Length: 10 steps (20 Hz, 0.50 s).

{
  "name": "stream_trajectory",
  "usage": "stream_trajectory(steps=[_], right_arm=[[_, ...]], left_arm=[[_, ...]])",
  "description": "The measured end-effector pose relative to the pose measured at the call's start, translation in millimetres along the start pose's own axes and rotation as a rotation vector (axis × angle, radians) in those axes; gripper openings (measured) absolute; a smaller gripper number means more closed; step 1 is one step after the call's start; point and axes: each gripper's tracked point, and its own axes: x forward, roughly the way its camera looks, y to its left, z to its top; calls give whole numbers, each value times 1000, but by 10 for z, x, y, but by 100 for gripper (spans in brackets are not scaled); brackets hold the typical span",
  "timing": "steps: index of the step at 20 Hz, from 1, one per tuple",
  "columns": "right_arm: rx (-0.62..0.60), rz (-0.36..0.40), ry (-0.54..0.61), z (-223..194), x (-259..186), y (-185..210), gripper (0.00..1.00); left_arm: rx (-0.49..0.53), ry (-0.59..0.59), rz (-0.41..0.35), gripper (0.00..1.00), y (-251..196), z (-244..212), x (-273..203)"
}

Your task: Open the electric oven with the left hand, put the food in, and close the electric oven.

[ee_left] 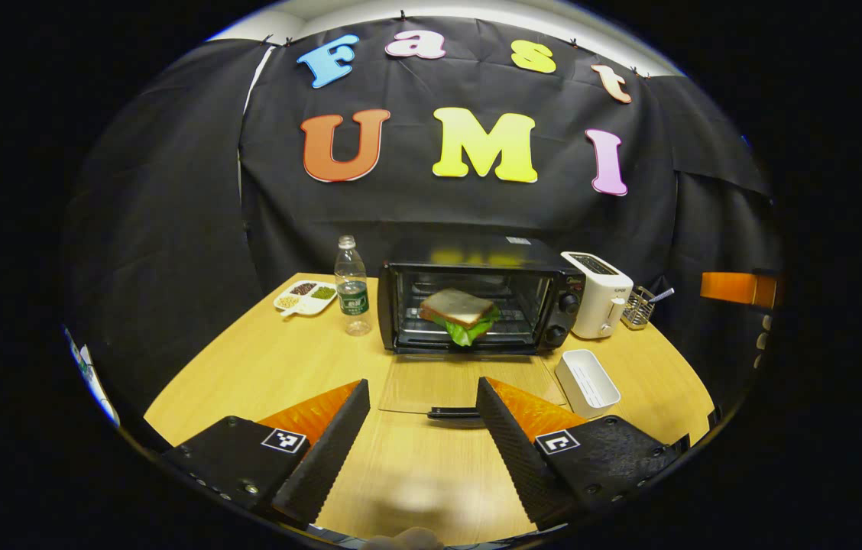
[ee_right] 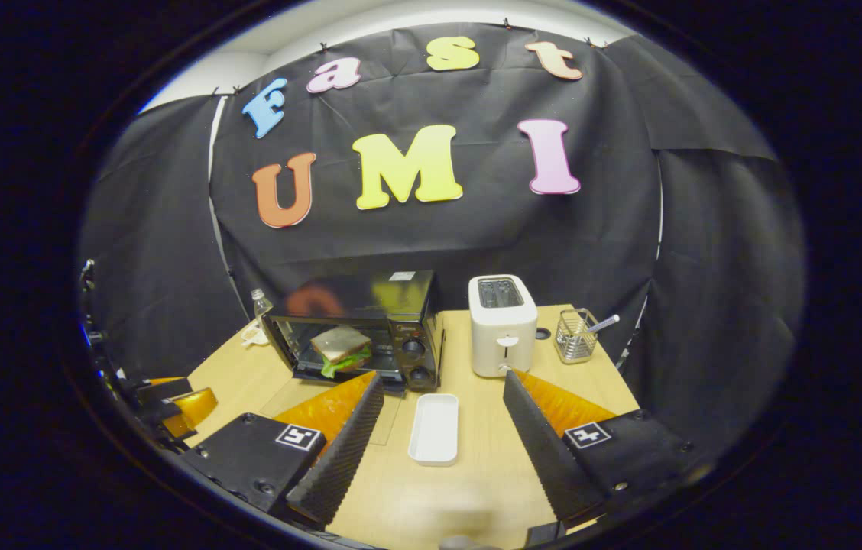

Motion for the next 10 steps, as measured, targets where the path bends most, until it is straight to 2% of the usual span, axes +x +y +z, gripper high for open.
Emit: stream_trajectory(steps=[4, 10], right_arm=[[-31, 50, 44, -87, -75, -301, 100], [-29, 2, 60, -48, -223, -616, 100]], left_arm=[[3, 54, 8, 93, -296, -402, 248], [19, 190, -12, 93, -566, -1083, 678]])
